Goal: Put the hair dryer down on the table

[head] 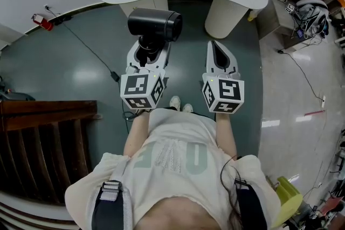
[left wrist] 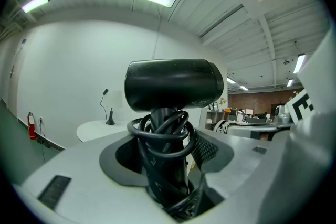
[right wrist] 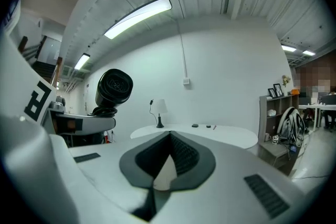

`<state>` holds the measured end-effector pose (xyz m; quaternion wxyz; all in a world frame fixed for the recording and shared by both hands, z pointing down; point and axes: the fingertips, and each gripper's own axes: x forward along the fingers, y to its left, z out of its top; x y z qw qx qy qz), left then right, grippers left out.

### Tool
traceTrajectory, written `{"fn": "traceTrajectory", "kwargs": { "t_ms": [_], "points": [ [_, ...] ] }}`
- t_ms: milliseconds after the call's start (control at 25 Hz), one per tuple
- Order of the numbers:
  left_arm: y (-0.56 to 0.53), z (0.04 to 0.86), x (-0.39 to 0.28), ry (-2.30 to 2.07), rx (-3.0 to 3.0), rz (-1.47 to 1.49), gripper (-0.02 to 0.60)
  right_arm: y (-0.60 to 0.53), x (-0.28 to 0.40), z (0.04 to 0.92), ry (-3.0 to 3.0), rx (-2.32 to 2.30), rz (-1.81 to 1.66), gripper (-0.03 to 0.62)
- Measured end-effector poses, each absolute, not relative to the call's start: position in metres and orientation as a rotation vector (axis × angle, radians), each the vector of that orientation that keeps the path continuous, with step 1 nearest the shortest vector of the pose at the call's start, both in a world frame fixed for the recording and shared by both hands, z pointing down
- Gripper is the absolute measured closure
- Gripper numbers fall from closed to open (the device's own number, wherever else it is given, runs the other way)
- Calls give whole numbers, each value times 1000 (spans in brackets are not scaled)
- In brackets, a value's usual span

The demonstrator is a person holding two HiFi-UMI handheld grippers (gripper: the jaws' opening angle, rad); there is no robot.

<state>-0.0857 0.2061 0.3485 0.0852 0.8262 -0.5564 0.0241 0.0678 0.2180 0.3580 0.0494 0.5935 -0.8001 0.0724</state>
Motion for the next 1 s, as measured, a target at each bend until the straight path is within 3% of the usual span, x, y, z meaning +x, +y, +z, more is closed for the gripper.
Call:
{"fn": "traceTrajectory", "kwargs": {
  "t_ms": [480,1000],
  "points": [
    [180,342,-110,-1614,2516,25,328,191,34,357,-2414,1791,121,597],
    [125,337,-112,-1621,2565,-68,328,126,45,357,-2451,1850,66,597]
  ]
}}
